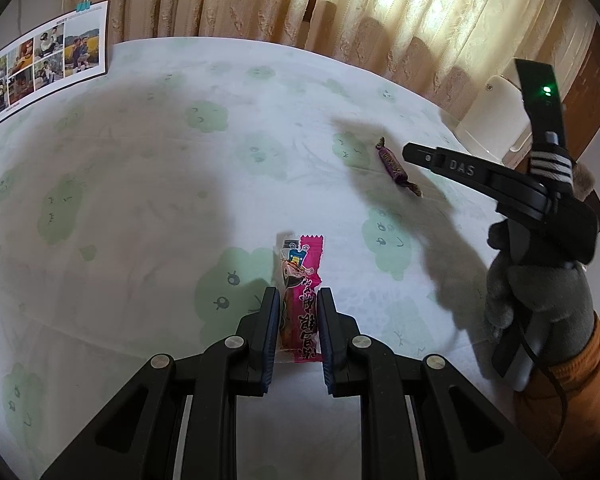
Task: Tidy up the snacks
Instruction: 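Grasp the purple wrapped candy with the right tool while the left tool holds the pink stick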
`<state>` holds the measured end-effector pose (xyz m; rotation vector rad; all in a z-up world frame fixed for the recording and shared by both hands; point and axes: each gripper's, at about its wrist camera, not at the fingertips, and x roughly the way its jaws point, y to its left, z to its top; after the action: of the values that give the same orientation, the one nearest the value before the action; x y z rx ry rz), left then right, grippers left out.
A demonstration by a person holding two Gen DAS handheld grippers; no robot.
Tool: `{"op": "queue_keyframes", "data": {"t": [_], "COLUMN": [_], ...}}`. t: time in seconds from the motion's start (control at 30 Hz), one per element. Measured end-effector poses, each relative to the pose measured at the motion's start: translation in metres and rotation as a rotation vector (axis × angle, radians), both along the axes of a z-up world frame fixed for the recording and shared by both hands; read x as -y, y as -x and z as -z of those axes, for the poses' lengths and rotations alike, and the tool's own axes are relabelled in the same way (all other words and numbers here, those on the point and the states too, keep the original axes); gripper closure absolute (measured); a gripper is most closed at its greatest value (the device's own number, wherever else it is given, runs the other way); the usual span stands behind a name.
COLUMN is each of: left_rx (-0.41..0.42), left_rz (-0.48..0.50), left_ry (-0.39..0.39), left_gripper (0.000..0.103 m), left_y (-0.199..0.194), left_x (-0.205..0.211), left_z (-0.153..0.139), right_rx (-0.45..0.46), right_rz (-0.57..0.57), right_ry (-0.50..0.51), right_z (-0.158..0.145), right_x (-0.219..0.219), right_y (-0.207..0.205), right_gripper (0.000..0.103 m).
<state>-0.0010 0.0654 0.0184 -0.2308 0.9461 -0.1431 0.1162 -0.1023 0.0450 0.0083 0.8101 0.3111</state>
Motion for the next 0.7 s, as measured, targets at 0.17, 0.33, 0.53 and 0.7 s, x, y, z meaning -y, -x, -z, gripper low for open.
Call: {"op": "queue_keyframes", "data": {"t": [0.17,0.33,0.53,0.7], "left_rx": [0.003,0.003,0.003,0.004], "left_rz": [-0.007,-0.009,-0.007,-0.008], "left_ry": [0.000,0.003,0.002,-0.001], "left_gripper": [0.087,0.087,0.087,0.087], "left_y": [0.000,0.001,0.001,0.002], "left_x": [-0.001,-0.001,-0.001,0.000], "left_z": [0.001,0.001,0.001,0.000], "right_rx": [-0.021,-0.059,-0.059,-0.043], "right_rz": [-0.012,-0.034,-0.049,-0.032], "right_ry": [-0.006,0.043,0.136,0.082], "right_z": [0.003,0.015,0.023,0.016], "right_x": [-0.003,-0.016,-0.028,-0.015], "right_y": [-0.002,-0.017,-0.020,-0.008], "right_gripper": [0.085,0.078,0.085,0.086]}}
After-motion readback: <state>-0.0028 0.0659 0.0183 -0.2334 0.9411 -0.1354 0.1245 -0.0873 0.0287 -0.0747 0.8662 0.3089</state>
